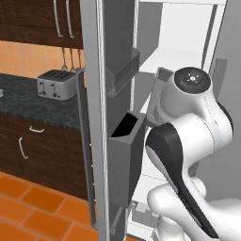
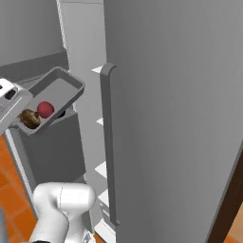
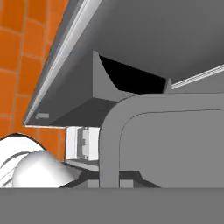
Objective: Take the meat container that has the shrimp and place it on the second highest rack of the freezer. Then take the vegetable container that has the tomato and mushroom and place it on the highest rack of the freezer.
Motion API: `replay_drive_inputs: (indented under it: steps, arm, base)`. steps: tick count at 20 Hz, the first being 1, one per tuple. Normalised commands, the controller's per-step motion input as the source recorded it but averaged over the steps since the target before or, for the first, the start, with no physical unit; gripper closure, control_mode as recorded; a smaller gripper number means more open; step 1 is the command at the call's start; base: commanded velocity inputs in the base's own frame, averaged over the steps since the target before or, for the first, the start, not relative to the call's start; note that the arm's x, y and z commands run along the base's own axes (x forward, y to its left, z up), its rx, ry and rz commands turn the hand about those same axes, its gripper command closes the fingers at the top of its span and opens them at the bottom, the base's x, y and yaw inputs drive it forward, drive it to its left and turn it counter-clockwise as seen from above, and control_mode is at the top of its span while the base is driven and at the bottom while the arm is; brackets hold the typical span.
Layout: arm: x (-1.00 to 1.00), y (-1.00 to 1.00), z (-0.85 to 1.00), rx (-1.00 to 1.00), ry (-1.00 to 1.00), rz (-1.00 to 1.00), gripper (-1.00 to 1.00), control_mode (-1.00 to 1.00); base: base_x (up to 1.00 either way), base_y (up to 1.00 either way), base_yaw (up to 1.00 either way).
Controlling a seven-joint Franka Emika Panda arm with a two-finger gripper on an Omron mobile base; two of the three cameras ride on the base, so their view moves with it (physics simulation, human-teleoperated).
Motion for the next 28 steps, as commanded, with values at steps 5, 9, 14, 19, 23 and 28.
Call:
replay_drive_inputs:
  steps: [5, 9, 14, 19, 23, 28]
  arm:
    - [1.00, -0.59, 0.71, 0.18, 0.02, 0.09, 1.00, -1.00]
    - [1.00, -0.36, 0.08, 0.04, 0.18, 0.05, 1.00, -1.00]
    - [1.00, -0.32, 0.15, 0.05, 0.16, 0.08, 1.00, -1.00]
    - [1.00, -0.43, 0.24, 0.06, 0.05, 0.06, 1.00, -1.00]
    - [1.00, -0.26, 0.01, 0.00, 0.00, 0.00, 1.00, -1.00]
    - [1.00, -0.16, -0.02, -0.06, -0.03, 0.01, 1.00, -1.00]
  base:
    - [0.00, 0.00, 0.00]
    - [0.00, 0.00, 0.00]
    - [0.00, 0.00, 0.00]
    - [0.00, 0.00, 0.00]
    - [0.00, 0.00, 0.00]
    - [0.00, 0.00, 0.00]
